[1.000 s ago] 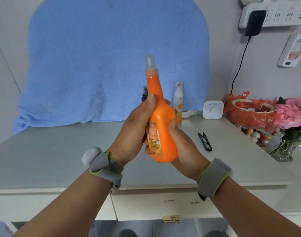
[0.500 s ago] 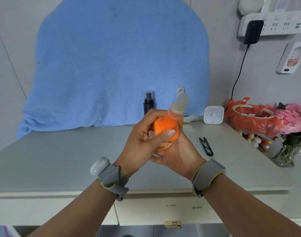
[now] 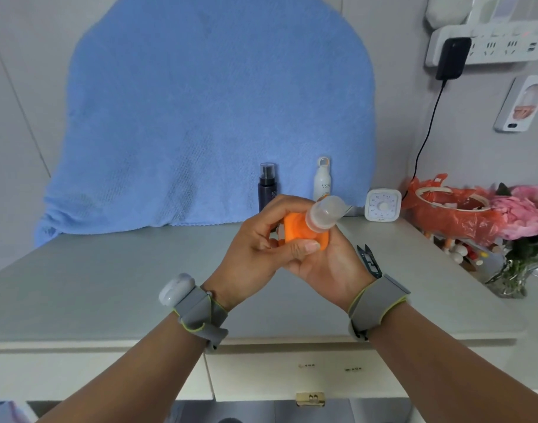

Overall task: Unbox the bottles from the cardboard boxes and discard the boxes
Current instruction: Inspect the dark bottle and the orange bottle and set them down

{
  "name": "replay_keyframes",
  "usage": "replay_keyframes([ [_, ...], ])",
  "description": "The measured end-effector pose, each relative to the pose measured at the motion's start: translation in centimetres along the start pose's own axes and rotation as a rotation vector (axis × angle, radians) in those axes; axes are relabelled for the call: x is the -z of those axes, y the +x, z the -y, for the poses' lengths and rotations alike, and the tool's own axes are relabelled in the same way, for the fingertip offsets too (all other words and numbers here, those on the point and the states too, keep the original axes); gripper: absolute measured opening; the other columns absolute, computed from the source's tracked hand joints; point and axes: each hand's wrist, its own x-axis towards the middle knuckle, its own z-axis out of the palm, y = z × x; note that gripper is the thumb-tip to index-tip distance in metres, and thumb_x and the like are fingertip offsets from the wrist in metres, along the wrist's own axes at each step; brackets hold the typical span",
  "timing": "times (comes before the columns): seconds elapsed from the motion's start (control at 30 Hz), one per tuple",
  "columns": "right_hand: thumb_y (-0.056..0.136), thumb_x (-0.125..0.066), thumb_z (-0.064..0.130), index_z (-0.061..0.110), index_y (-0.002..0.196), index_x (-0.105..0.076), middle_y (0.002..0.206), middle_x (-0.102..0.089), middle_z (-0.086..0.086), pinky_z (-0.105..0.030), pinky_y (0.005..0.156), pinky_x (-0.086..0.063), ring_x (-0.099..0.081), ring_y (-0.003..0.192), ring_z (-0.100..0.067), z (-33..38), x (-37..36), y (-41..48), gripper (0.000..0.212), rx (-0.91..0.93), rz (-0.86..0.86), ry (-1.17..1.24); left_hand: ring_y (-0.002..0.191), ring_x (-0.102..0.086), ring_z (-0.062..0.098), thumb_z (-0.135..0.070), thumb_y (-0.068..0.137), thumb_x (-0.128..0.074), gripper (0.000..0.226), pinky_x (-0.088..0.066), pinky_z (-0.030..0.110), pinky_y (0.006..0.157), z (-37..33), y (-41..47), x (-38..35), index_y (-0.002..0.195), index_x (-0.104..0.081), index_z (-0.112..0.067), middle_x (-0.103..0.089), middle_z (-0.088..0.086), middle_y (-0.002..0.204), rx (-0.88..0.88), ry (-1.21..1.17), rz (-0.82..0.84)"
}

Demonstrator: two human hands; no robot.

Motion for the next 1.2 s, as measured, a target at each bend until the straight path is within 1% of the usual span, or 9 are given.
replay_keyframes([
  [0.1, 0.085, -0.054, 0.063, 0.013, 0.124, -0.063, 0.111, -0.068, -0.013, -0.035, 0.075, -0.057, -0.064, 0.104, -0.026, 0.2, -0.3, -0.5, 0.064, -0.062, -0.043, -0.048, 0.114, -0.059, 0.037, -0.012, 0.09, -0.064, 0.037, -0.051, 0.046, 0.095, 0.1, 0.3, 0.0, 0.126, -0.057, -0.003, -0.062, 0.02, 0.123, 0.069, -0.163, -0.132],
  [0.2, 0.077, -0.059, 0.063, 0.013, 0.118, -0.067, 0.097, -0.07, -0.009, -0.027, 0.053, -0.05, -0.064, 0.085, -0.02, 0.2, -0.3, -1.1, 0.065, -0.07, -0.063, -0.178, 0.106, -0.062, 0.025, -0.025, 0.092, -0.057, 0.035, -0.05, 0.038, 0.091, -0.3, 1.0, 0.6, 0.124, -0.057, -0.01, -0.067, 0.01, 0.115, 0.192, -0.492, -0.321],
  [0.4, 0.079, -0.055, 0.064, 0.024, 0.106, -0.073, 0.097, -0.073, -0.01, -0.028, 0.055, -0.051, -0.07, 0.078, -0.022, 1.1, -0.6, -2.0, 0.051, -0.046, 0.057, -0.304, 0.099, -0.07, 0.024, -0.035, 0.098, -0.048, 0.039, -0.056, 0.038, 0.086, -0.7, 1.3, 1.3, 0.126, -0.054, -0.008, -0.07, 0.009, 0.107, 0.236, -0.523, -0.32],
  [0.57, 0.074, -0.056, 0.072, 0.022, 0.118, -0.066, 0.094, -0.07, -0.013, -0.029, 0.046, -0.048, -0.069, 0.075, -0.032, 1.5, -1.5, -2.8, 0.067, -0.178, 0.202, -0.294, 0.116, -0.063, 0.037, -0.045, 0.098, -0.049, 0.055, -0.045, 0.054, 0.105, -1.0, 2.2, 1.2, 0.132, -0.055, -0.003, -0.067, 0.019, 0.121, 0.47, -0.456, -0.318],
  [0.77, 0.08, -0.051, 0.073, 0.019, 0.121, -0.063, 0.098, -0.072, -0.012, -0.026, 0.044, -0.045, -0.067, 0.073, -0.026, 1.5, -2.9, -2.5, 0.069, -0.122, 0.018, -0.34, 0.111, -0.068, 0.025, -0.058, 0.088, -0.057, 0.057, -0.051, 0.046, 0.099, -0.8, 2.2, 0.7, 0.13, -0.059, -0.019, -0.07, 0.008, 0.121, 0.614, -0.342, -0.164],
  [0.93, 0.082, -0.042, 0.076, 0.023, 0.112, -0.064, 0.094, -0.076, -0.008, -0.031, 0.047, -0.051, -0.073, 0.071, -0.024, 2.1, -3.1, -2.1, 0.065, -0.058, -0.155, -0.58, 0.092, -0.072, 0.017, -0.061, 0.084, -0.061, 0.057, -0.055, 0.027, 0.075, -1.1, 2.4, 1.2, 0.116, -0.065, -0.014, -0.074, 0.004, 0.107, 0.59, -0.011, -0.221],
  [1.0, 0.085, -0.037, 0.074, 0.024, 0.109, -0.062, 0.093, -0.076, -0.008, -0.032, 0.047, -0.052, -0.074, 0.07, -0.024, 2.3, -3.1, -2.1, 0.061, -0.029, -0.149, -0.616, 0.083, -0.064, 0.02, -0.064, 0.085, -0.058, 0.063, -0.051, 0.028, 0.07, -0.9, 2.6, 1.7, 0.116, -0.065, -0.01, -0.071, 0.012, 0.107, 0.608, 0.116, -0.228],
  [1.07, 0.089, -0.035, 0.069, 0.019, 0.111, -0.062, 0.091, -0.075, -0.012, -0.03, 0.044, -0.051, -0.072, 0.064, -0.023, 2.7, -3.1, -2.3, 0.06, 0.013, -0.129, -0.596, 0.079, -0.058, 0.028, -0.063, 0.088, -0.054, 0.069, -0.052, 0.037, 0.07, -1.0, 2.9, 2.0, 0.118, -0.063, -0.001, -0.064, 0.027, 0.103, 0.688, -0.005, -0.211],
  [1.2, 0.095, -0.045, 0.056, 0.006, 0.103, -0.059, 0.069, -0.069, -0.014, -0.025, 0.039, -0.045, -0.06, 0.045, -0.018, 3.5, -3.4, -2.3, 0.053, 0.056, -0.114, -0.552, 0.06, -0.032, 0.02, -0.044, 0.102, -0.038, 0.04, -0.033, 0.018, 0.035, -0.5, 3.0, 2.2, 0.106, -0.052, -0.007, -0.043, 0.019, 0.086, 0.788, -0.539, -0.068],
])
